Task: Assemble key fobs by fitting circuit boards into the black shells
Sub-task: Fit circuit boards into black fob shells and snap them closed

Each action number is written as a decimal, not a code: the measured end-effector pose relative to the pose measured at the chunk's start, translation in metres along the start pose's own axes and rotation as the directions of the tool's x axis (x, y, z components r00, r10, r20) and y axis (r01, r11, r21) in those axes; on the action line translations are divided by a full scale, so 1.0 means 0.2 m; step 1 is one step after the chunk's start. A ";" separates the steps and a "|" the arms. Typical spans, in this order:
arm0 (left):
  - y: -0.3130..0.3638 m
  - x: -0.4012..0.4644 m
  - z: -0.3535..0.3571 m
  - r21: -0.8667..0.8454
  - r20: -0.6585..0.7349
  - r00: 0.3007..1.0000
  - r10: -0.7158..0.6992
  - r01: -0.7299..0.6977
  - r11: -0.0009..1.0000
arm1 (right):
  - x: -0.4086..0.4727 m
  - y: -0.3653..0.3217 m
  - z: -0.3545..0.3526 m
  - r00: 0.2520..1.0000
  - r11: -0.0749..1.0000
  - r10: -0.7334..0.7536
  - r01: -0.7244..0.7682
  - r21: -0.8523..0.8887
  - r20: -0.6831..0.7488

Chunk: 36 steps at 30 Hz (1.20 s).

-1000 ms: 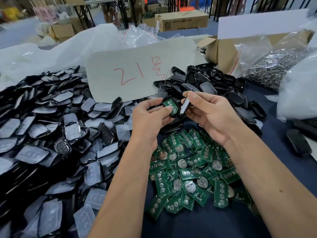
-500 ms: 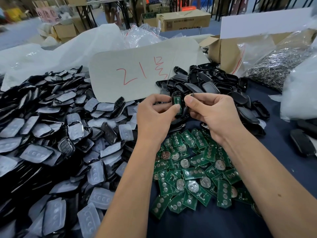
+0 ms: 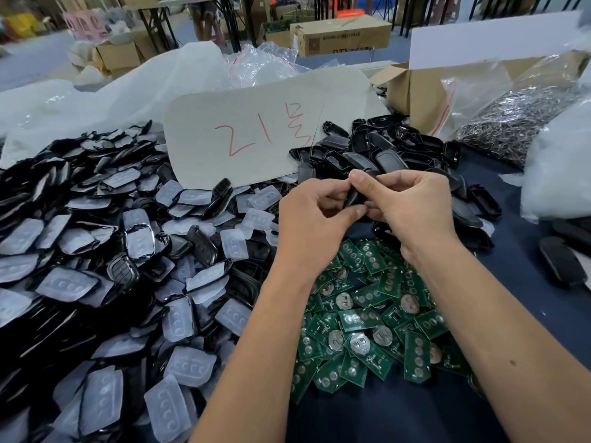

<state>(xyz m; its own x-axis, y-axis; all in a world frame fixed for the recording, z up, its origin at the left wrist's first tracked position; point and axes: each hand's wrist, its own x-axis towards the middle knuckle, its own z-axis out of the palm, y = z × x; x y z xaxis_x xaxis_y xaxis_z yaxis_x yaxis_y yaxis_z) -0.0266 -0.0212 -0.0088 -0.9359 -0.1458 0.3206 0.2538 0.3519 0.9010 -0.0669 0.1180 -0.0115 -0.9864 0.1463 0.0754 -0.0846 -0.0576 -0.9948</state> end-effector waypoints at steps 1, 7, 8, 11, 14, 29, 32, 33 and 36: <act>-0.01 0.00 0.00 -0.002 -0.013 1.000 -0.011 0.011 1.000 | 0.00 0.01 0.00 1.000 0.999 -0.008 0.007 -0.049 -0.016; -0.03 0.01 -0.04 -0.119 -0.004 0.987 -0.158 0.156 0.981 | 0.01 0.01 -0.04 0.990 0.964 -0.036 0.071 -0.255 0.139; -0.03 0.01 -0.06 -0.141 0.001 0.985 -0.170 0.168 0.976 | 0.01 0.01 -0.05 0.977 0.974 -0.037 0.083 -0.213 0.211; -0.04 0.02 -0.08 -0.164 0.031 0.985 -0.172 0.174 0.971 | 0.04 -0.01 -0.09 0.906 0.994 -0.071 0.099 -0.046 0.417; -0.04 0.02 -0.10 -0.158 0.054 0.984 -0.170 0.177 0.972 | 0.04 -0.01 -0.09 0.884 0.987 -0.115 0.154 -0.049 0.453; -0.05 0.02 -0.13 -0.236 0.007 0.989 -0.149 0.147 0.961 | 0.03 0.00 -0.06 0.884 0.983 -0.168 0.116 0.144 0.436; -0.05 0.03 -0.13 -0.221 0.011 0.990 -0.142 0.141 0.965 | 0.04 0.00 -0.07 0.875 0.978 -0.204 0.161 0.134 0.439; -0.05 0.03 -0.14 -0.220 0.018 0.989 -0.144 0.145 0.965 | 0.04 -0.01 -0.07 0.873 0.976 -0.214 0.177 0.123 0.438; -0.06 0.03 -0.15 -0.212 0.035 0.990 -0.138 0.143 0.967 | 0.04 -0.01 -0.08 0.860 0.972 -0.233 0.223 0.078 0.453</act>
<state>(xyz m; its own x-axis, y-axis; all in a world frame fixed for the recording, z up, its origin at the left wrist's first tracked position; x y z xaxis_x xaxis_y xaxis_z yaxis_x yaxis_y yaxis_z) -0.0269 -0.0549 -0.0093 -0.9700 -0.1606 0.1826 0.1637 0.1239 0.9787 -0.0726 0.1345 -0.0107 -0.8928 -0.3082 0.3285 -0.3127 -0.1006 -0.9445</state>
